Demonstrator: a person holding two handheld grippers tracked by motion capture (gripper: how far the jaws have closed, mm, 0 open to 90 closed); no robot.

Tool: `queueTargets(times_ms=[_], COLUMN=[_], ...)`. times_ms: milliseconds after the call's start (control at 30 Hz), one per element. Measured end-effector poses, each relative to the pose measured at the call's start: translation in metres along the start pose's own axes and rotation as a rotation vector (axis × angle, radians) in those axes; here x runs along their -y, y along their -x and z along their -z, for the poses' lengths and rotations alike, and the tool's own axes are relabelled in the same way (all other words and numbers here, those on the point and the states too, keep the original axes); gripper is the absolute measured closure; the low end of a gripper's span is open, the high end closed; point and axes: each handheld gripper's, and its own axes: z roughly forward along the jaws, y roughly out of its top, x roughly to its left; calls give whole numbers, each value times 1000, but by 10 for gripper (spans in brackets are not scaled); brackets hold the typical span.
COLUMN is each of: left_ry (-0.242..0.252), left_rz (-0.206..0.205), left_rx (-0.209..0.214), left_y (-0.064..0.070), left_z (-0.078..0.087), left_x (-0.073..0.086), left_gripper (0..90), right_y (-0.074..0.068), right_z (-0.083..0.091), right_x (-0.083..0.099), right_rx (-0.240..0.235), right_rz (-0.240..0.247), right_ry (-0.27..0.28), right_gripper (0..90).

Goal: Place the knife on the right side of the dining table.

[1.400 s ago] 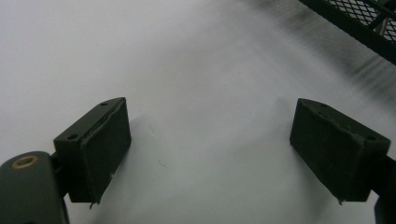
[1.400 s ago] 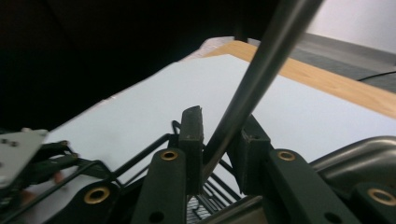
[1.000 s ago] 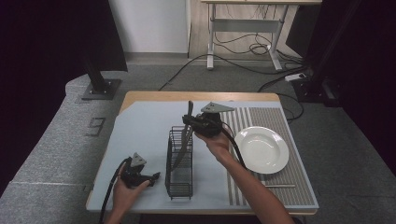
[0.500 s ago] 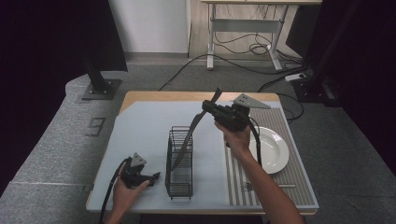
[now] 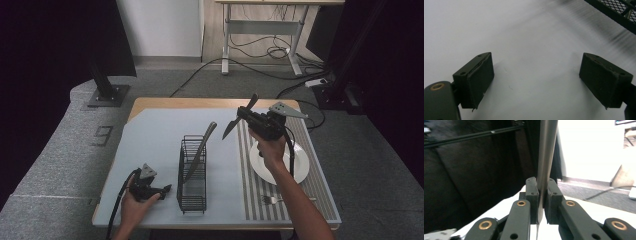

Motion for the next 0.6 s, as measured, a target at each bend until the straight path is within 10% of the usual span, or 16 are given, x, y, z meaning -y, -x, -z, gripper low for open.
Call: queueTargets(times_ms=[600], left_ry=[1], left_rz=[0], left_rx=[0], left_y=[0], left_z=[0], left_x=[0], left_gripper=[119], right_y=[53], right_z=[-28], right_x=[27], right_rx=[178], right_rz=[-6], right_ry=[-51], right_gripper=[834])
